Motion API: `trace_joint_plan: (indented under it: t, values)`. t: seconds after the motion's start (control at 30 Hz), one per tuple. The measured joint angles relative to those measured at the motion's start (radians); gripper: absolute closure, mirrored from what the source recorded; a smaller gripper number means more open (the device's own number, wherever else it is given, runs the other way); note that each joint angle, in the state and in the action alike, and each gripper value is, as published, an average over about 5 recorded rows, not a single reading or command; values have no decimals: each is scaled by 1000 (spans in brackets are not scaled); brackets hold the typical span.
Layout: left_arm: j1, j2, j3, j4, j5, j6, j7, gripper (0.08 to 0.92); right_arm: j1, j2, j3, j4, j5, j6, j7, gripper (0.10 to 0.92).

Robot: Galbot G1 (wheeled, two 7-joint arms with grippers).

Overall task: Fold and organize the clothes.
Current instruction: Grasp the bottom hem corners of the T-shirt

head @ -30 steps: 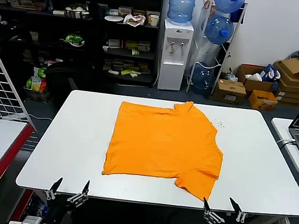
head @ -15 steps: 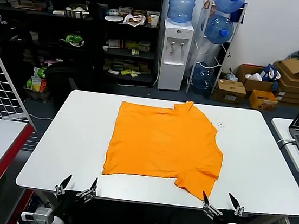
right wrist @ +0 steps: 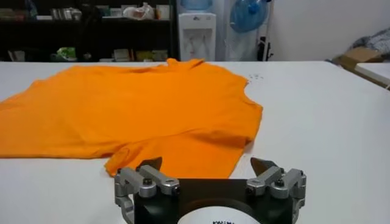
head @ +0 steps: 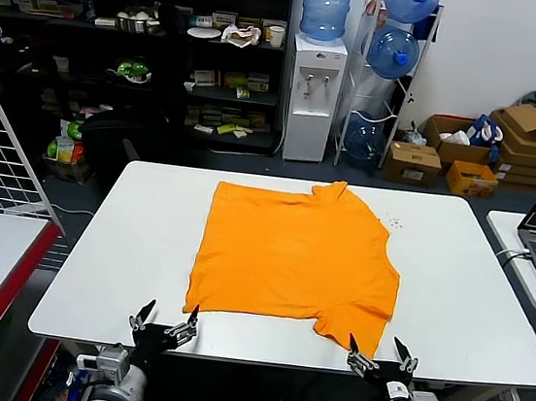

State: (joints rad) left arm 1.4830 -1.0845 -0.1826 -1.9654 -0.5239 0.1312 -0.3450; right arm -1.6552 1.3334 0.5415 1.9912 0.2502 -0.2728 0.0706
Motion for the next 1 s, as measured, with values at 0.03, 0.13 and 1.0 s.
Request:
trace_joint_plan:
  t: [0.03, 0.13, 1.0]
  values:
    - [-6, 0, 5, 5, 0, 1, -1, 79, 2, 2, -3, -2, -3, -1, 2, 104]
    - [-19, -2, 18, 16, 0, 5, -4, 80, 7, 6, -9, -9, -11, -5, 6, 104]
    - [-73, -26, 81, 76, 5, 27, -11, 626, 15, 24, -23, -25, -29, -14, 18, 656]
